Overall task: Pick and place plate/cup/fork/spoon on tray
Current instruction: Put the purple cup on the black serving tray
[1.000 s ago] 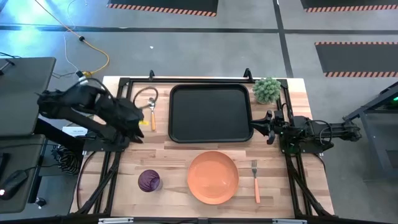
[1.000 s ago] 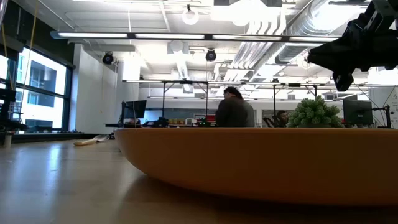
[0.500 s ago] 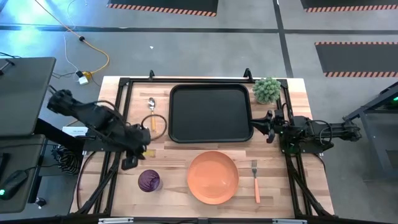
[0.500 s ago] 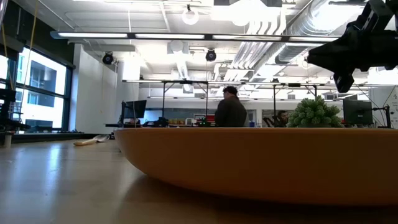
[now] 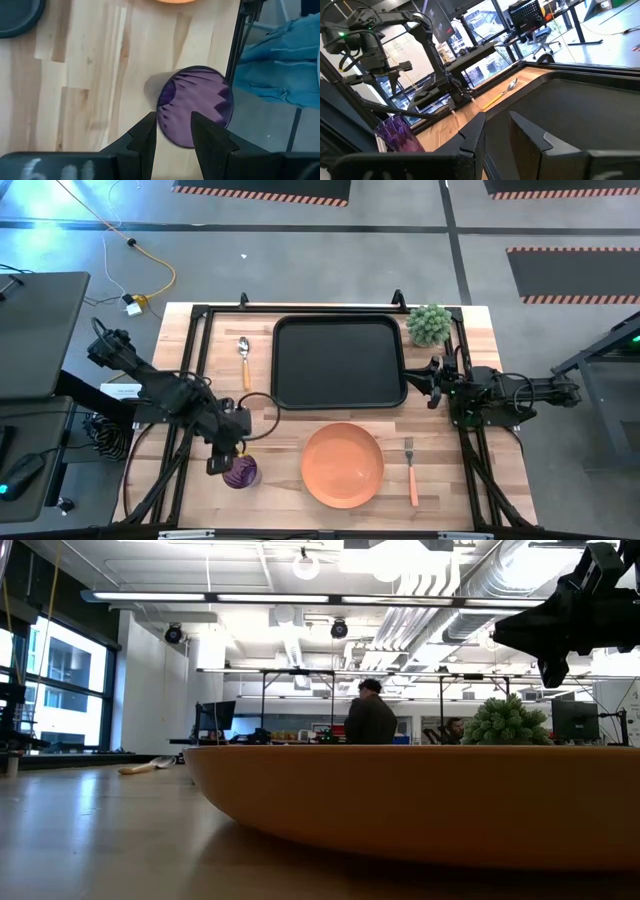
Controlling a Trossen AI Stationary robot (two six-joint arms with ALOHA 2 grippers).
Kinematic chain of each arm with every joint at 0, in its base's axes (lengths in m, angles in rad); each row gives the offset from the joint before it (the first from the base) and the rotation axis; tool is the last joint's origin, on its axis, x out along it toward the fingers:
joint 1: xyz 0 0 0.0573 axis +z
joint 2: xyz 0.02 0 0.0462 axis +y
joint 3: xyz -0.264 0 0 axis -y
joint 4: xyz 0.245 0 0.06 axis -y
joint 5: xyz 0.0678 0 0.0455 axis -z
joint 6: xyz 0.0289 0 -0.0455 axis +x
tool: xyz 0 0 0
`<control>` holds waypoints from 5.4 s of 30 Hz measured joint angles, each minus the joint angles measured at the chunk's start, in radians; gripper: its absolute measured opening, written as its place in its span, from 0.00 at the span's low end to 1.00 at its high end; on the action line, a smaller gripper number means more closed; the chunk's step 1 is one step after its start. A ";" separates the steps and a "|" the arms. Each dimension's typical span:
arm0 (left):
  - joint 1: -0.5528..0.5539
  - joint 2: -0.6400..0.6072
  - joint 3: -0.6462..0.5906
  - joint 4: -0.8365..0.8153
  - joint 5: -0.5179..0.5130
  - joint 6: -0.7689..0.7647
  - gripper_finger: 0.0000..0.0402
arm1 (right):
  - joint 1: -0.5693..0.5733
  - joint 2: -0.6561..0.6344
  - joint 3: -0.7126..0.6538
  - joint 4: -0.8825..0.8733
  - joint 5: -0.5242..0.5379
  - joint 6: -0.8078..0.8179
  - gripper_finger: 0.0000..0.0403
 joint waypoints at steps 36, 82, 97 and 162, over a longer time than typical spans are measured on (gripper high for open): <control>-0.035 0.185 0.000 -0.002 -0.056 -0.052 0.27 | 0.000 0.000 0.000 0.000 -0.009 0.000 0.19; 0.205 0.248 0.129 -0.011 -0.059 -0.032 0.01 | 0.000 0.000 0.000 0.000 -0.036 0.059 0.19; 0.691 0.248 0.205 -0.047 -0.070 0.307 0.01 | 0.000 0.000 0.000 0.000 -0.036 0.148 0.19; 1.316 0.590 0.481 -0.054 -0.010 0.808 0.01 | 0.000 0.000 0.000 0.015 0.292 0.226 0.19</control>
